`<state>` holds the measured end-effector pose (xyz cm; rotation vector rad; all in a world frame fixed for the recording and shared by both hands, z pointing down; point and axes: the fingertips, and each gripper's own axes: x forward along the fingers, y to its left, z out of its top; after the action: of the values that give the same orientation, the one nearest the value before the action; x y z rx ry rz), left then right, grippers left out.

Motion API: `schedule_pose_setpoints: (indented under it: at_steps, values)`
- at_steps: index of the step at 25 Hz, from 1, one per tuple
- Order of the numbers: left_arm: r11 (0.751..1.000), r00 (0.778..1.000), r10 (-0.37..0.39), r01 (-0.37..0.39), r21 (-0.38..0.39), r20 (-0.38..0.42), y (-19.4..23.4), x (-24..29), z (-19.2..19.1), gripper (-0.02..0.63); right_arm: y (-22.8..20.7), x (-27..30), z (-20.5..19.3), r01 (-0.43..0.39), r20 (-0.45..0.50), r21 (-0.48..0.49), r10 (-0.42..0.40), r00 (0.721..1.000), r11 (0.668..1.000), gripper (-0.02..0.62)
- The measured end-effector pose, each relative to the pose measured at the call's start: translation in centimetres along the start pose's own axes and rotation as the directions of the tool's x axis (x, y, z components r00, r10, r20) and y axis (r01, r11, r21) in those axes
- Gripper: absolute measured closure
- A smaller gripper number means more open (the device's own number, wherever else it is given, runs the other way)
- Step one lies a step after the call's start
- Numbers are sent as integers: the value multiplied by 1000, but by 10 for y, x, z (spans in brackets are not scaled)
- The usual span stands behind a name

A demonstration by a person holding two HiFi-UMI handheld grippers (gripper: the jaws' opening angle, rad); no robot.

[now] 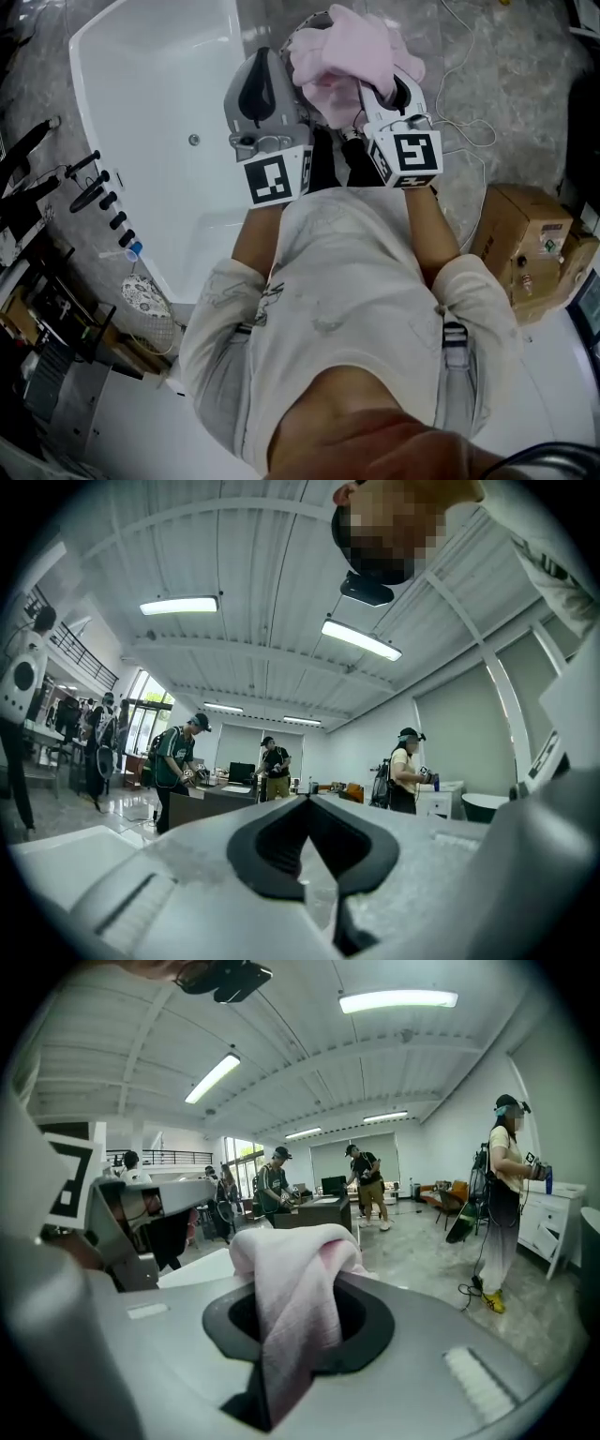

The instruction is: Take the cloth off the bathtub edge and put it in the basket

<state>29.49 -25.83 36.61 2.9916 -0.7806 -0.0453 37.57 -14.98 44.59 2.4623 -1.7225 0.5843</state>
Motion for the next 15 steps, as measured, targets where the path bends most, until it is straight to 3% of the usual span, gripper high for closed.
schedule_pose_setpoints:
  at_steps: [8,15]
  values:
    - [1000,999,-18,16,-26,-47,16,10,-39,604,-1,39,-87,38,-159,21,-34,987,999,520]
    - [999,994,-22,17,-45,-105,25,13,-69,604,-9,69,-173,60,-320,62,-37,947,996,526]
